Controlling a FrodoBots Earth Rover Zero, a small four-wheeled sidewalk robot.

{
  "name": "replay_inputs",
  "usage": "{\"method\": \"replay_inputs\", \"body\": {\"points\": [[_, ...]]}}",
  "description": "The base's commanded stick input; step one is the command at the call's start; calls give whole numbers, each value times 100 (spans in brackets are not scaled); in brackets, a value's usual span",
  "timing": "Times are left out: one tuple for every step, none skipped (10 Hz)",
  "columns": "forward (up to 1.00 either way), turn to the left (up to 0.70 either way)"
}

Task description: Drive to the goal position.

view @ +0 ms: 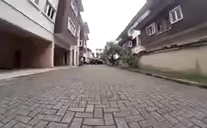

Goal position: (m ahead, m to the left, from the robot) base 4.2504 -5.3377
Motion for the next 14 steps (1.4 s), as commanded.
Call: {"method": "replay_inputs", "body": {"points": [[70, 0], [70, 0], [70, 0], [70, 0], [70, 0], [70, 0], [70, 0], [70, 0], [70, 0], [70, 0], [70, 0], [70, 0], [70, 0], [70, 0]]}}
